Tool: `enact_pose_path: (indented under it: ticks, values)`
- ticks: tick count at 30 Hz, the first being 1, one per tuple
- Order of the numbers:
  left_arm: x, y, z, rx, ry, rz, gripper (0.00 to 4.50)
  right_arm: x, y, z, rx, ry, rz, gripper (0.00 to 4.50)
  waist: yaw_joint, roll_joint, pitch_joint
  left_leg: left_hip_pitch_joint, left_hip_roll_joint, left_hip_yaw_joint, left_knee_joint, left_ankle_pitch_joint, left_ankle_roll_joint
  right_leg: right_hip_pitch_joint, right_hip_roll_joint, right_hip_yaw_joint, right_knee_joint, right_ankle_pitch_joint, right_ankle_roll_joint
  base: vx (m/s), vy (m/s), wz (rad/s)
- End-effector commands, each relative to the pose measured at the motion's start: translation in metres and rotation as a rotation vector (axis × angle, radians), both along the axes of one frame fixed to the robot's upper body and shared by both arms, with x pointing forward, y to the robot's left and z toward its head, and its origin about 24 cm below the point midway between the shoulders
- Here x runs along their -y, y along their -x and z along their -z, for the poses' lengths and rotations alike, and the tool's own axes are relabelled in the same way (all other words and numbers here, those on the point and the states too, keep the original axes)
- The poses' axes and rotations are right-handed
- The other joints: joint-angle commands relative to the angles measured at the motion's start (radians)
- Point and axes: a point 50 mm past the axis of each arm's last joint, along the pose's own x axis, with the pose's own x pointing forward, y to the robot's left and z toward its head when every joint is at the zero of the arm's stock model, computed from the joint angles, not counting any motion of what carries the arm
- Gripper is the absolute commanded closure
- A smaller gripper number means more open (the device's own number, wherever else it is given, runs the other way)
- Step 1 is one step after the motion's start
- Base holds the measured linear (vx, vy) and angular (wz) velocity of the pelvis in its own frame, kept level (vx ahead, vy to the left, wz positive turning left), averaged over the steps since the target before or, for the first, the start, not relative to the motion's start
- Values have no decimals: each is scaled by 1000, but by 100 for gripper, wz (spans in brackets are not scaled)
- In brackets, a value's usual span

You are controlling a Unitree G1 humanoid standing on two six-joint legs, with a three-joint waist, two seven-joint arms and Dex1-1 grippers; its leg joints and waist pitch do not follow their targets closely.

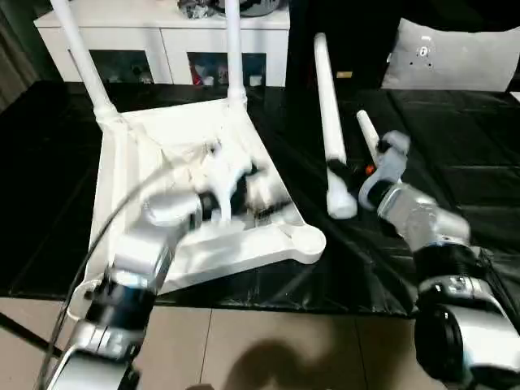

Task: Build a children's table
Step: Pick table leg

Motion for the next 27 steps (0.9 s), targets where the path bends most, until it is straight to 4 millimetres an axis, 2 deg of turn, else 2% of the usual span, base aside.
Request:
enact_pose_path:
  ticks: [1,6,12,14,17,24,25,27]
  values:
    - [2,-9,-15,-16,132,-67,0,-8,6,-25,138,-125,-110,269,8,-3,-72,-7,26,-5,-57,-40,87,80,-55,50,-65,-26,-231,0,0,0]
    - [14,-22,-43,-141,505,-122,0,-23,23,-40,246,-251,-289,270,27,-10,-71,-10,25,-5,-53,-39,101,81,-59,50,-71,-57,-240,0,0,0]
    - [24,-22,-50,-245,684,-60,0,-38,35,-45,280,-279,-395,270,38,-13,-71,-12,21,-5,-54,-16,88,77,-55,48,-78,-113,-187,0,0,0]
    - [28,-19,-52,-261,695,-42,0,-42,37,-43,272,-274,-415,270,41,-15,-73,-11,25,-7,-54,-5,90,77,-56,48,-76,-104,-185,0,0,0]
    - [31,-18,-52,-267,684,-34,0,-46,38,-41,267,-260,-425,270,42,-12,-72,-12,25,-8,-54,4,90,74,-56,48,-77,-95,-181,0,0,0]
    - [39,-17,-52,-275,663,-42,0,-59,41,-36,260,-178,-442,270,53,-13,-72,-13,26,-10,-55,17,73,76,-59,49,-74,-70,-159,0,0,0]
    - [38,-18,-53,-253,643,-66,0,-60,39,-35,270,-122,-410,270,53,-13,-72,-13,27,-10,-56,14,72,76,-59,49,-74,-70,-160,0,0,0]
    - [37,-23,-53,-167,574,-164,0,-61,33,-34,314,15,-315,270,52,-12,-71,-13,27,-10,-57,5,55,73,-59,49,-78,-88,-134,0,0,0]
